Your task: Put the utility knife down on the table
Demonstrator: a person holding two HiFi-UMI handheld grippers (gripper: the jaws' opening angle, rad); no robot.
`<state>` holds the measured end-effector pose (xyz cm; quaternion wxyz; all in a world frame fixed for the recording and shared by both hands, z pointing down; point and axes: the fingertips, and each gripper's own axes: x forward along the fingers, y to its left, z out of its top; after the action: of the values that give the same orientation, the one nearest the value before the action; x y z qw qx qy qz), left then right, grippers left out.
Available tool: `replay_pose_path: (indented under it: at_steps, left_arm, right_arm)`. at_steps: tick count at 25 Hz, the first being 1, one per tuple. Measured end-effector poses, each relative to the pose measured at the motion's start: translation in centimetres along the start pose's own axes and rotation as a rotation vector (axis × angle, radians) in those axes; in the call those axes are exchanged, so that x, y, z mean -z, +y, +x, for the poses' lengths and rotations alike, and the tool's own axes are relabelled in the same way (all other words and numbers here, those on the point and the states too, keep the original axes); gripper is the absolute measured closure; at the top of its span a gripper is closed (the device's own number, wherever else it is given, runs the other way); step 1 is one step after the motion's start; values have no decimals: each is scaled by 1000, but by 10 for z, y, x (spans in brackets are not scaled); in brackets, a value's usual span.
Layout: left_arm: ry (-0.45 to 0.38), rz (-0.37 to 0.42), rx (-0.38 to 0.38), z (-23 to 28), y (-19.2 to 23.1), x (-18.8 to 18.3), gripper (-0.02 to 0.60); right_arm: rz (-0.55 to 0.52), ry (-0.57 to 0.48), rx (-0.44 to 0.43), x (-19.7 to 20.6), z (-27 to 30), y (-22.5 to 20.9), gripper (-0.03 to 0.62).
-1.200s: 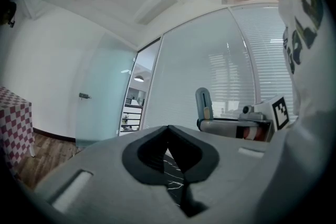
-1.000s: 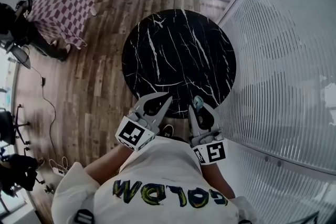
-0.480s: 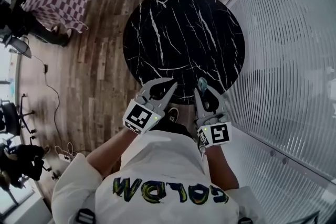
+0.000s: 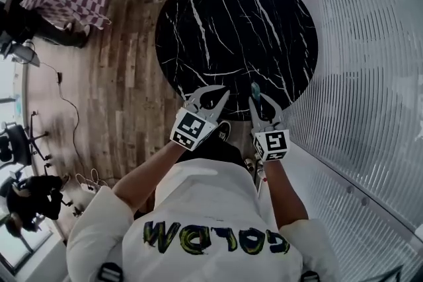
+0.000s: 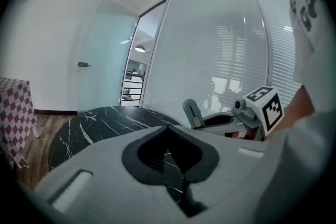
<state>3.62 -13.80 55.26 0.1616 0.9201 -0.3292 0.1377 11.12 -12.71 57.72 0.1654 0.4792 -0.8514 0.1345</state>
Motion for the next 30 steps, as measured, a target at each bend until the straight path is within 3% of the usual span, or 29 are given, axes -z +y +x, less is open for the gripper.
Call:
replay_pose_path:
  at_steps: [6, 12, 21, 30]
  left_arm:
    - [52, -28, 18, 28, 8, 33, 577]
    - [187, -6, 33, 55, 14, 81, 577]
    - [306, -54, 49, 87, 26, 142, 577]
    - [412, -57, 66, 117, 28, 192, 577]
  right_arm:
    - [-14, 114, 29, 44, 23, -19, 520]
    - [-24, 258, 21, 92, 41, -31, 520]
    - [-6, 472, -1, 156, 64, -44, 520]
    - [-16, 613, -32, 196, 82, -53, 520]
